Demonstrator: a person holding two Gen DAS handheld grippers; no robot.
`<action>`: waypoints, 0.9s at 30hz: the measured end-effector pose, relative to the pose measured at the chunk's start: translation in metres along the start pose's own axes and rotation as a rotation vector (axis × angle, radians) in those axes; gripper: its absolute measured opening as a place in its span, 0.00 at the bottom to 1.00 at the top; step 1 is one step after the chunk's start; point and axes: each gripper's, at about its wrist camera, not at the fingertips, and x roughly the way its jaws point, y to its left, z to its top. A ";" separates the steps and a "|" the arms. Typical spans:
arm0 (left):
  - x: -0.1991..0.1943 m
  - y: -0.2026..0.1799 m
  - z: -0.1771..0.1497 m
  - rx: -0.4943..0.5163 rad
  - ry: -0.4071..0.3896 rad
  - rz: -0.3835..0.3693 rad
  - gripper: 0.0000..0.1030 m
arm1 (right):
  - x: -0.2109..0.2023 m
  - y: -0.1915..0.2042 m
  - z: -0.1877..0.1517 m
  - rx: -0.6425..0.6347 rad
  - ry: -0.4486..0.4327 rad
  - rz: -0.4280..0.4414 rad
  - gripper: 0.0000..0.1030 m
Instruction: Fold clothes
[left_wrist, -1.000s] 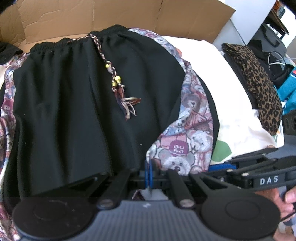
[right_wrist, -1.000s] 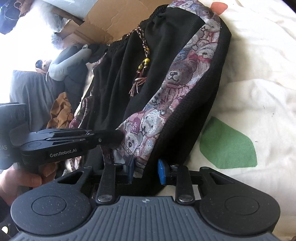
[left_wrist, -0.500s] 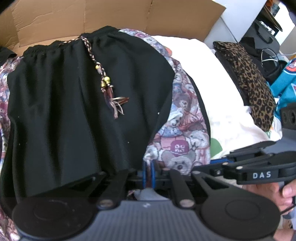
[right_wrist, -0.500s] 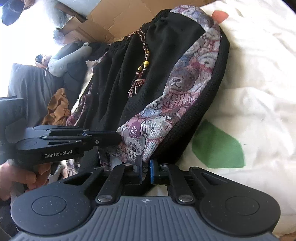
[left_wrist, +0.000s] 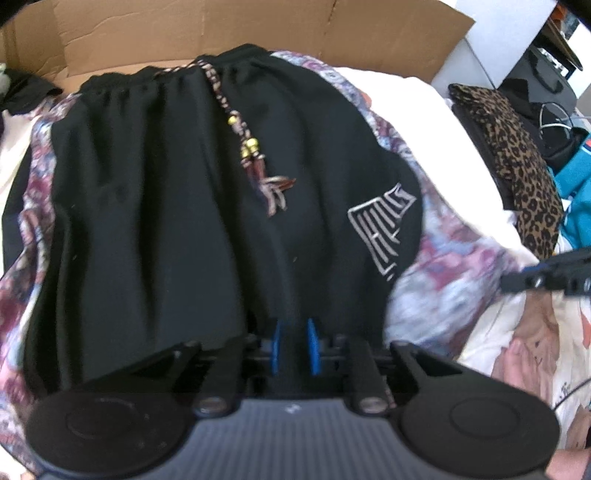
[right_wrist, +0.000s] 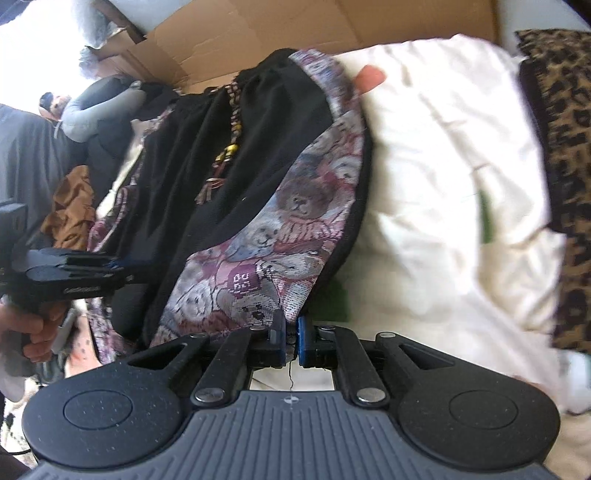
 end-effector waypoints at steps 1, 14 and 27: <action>-0.002 0.001 -0.004 -0.002 0.009 0.000 0.19 | -0.005 -0.002 0.001 0.000 -0.001 -0.012 0.03; -0.016 0.006 -0.048 -0.047 0.119 -0.032 0.54 | -0.053 -0.032 0.007 0.005 -0.044 -0.158 0.02; 0.011 -0.006 -0.076 -0.102 0.198 -0.154 0.51 | -0.048 -0.043 0.000 0.031 -0.041 -0.218 0.02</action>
